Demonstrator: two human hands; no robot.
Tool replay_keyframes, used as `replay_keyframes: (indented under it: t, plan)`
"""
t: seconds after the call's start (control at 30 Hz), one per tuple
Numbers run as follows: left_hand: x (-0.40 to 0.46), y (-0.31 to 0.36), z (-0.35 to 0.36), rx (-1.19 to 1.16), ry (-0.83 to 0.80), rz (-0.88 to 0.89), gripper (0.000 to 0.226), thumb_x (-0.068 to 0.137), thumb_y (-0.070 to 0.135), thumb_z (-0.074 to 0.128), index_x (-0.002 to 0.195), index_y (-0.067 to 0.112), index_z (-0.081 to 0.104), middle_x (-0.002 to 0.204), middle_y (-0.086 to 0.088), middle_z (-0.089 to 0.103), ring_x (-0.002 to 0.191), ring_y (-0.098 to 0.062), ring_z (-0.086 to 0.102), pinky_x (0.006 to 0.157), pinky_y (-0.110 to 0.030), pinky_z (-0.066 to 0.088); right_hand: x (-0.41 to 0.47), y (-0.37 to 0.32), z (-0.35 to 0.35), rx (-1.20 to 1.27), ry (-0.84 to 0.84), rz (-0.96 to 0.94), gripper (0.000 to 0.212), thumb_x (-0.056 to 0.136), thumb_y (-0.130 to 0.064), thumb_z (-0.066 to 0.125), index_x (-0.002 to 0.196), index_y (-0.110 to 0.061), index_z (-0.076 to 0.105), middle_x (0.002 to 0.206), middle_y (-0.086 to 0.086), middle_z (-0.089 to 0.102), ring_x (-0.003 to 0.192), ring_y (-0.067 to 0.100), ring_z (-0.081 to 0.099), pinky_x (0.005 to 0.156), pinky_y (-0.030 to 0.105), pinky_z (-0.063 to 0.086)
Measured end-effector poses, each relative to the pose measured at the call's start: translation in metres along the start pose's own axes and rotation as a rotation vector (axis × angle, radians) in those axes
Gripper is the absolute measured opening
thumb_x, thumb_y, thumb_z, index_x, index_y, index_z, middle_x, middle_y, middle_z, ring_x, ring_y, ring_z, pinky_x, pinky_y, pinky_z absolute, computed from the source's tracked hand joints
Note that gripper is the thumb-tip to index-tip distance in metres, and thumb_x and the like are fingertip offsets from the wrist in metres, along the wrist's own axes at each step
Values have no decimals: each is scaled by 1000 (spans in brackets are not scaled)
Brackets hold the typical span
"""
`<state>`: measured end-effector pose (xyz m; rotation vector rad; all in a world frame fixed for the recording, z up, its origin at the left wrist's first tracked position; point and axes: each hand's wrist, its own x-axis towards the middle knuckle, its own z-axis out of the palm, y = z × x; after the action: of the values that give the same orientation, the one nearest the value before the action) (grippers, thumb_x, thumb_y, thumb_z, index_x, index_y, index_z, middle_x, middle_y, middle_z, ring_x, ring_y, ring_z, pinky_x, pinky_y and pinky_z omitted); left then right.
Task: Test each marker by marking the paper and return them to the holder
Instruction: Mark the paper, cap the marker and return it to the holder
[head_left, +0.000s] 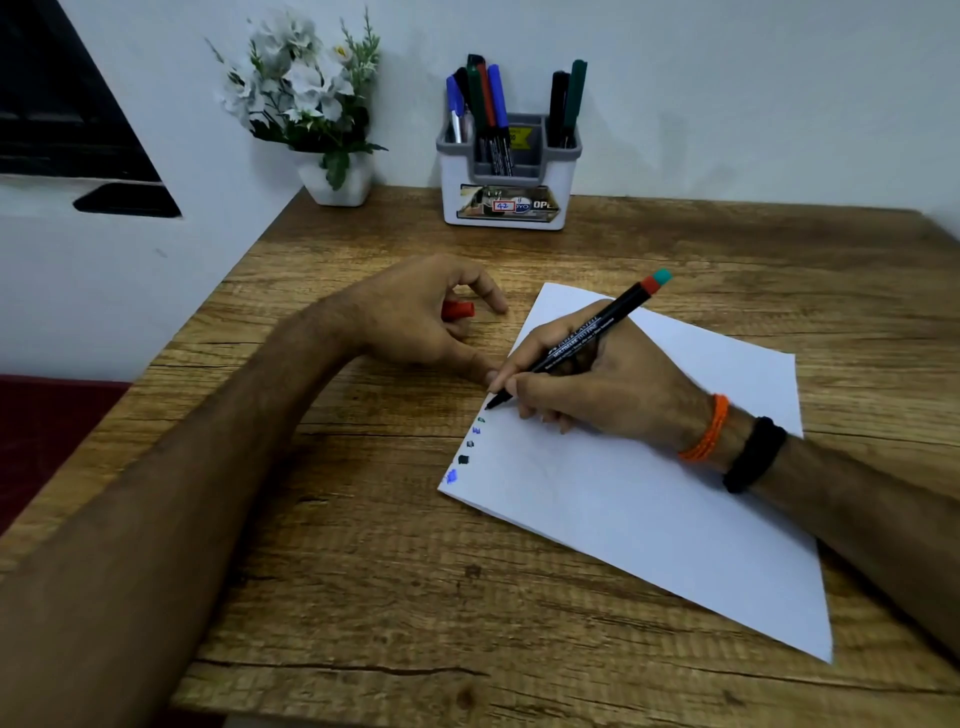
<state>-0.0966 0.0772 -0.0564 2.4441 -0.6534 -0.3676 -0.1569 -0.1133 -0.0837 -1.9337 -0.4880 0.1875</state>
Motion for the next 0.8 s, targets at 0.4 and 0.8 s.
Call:
replay_keyframes:
  t: [0.4, 0.8]
  plan:
    - [-1, 4, 0, 19, -10, -11, 70, 50, 46, 77, 114, 25, 60, 75, 22, 42, 52, 8, 49, 54, -11, 35, -1, -2, 1, 10, 10, 12, 12, 85, 5, 66, 85, -2, 76, 61, 5, 68, 48, 3, 60, 46, 14, 47]
    - [-2, 6, -1, 8, -25, -21, 76, 45, 51, 74, 116, 25, 59, 88, 15, 51, 62, -6, 51, 56, -11, 37, 1, -1, 0, -3, 11, 7, 11, 85, 4, 67, 84, -2, 76, 60, 2, 68, 50, 3, 60, 46, 16, 47]
